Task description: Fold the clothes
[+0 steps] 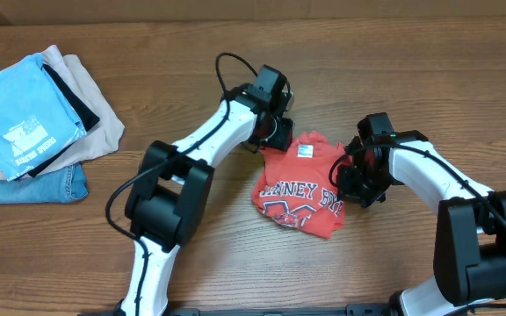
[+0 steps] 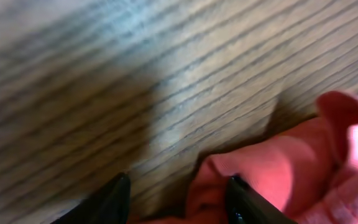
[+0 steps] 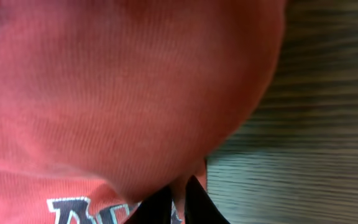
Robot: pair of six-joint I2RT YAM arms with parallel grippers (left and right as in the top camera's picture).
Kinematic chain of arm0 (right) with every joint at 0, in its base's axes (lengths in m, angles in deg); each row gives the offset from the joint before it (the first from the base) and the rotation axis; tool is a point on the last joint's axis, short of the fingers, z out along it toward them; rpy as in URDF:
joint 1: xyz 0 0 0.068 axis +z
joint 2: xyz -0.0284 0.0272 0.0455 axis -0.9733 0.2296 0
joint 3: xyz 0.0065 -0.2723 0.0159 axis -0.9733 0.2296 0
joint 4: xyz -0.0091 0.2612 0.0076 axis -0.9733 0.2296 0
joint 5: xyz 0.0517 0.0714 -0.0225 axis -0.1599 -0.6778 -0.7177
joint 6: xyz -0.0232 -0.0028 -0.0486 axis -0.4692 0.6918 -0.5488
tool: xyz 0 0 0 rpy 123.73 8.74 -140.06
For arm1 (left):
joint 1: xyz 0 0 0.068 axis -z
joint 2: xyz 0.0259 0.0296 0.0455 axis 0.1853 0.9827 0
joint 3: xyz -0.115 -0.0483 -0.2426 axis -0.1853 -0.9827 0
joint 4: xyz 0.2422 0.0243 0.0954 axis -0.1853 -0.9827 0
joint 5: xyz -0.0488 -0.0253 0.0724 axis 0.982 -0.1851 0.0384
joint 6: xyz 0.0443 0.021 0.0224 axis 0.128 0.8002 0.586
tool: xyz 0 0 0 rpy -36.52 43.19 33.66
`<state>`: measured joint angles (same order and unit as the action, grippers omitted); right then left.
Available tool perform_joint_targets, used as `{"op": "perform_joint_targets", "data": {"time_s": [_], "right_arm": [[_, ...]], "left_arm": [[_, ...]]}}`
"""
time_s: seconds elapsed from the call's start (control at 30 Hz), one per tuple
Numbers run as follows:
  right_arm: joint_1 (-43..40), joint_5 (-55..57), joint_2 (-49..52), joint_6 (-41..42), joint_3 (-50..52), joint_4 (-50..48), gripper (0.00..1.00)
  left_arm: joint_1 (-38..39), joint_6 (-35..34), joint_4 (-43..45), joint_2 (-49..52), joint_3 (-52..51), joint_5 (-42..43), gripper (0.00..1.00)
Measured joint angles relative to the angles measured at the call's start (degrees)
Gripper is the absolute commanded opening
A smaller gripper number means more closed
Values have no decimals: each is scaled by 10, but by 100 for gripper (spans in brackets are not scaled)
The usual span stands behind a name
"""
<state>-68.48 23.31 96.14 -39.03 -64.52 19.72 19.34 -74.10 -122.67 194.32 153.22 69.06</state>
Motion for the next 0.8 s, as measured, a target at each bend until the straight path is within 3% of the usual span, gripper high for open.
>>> {"op": "perform_joint_targets", "data": {"time_s": [0.3, 0.47, 0.6, 0.8], "right_arm": [[0, 81, 0, 6, 0, -2, 15], [0, 92, 0, 7, 0, -2, 15], [0, 94, 0, 7, 0, -3, 15], [0, 56, 0, 4, -3, 6, 28]], "left_arm": [[-22, 4, -29, 2, 48, -2, 65], [-49, 5, -155, -1, 104, -1, 67], [-58, 20, -275, -10, 113, 7, 63], [-50, 89, -384, -11, 113, 35, 58]]}}
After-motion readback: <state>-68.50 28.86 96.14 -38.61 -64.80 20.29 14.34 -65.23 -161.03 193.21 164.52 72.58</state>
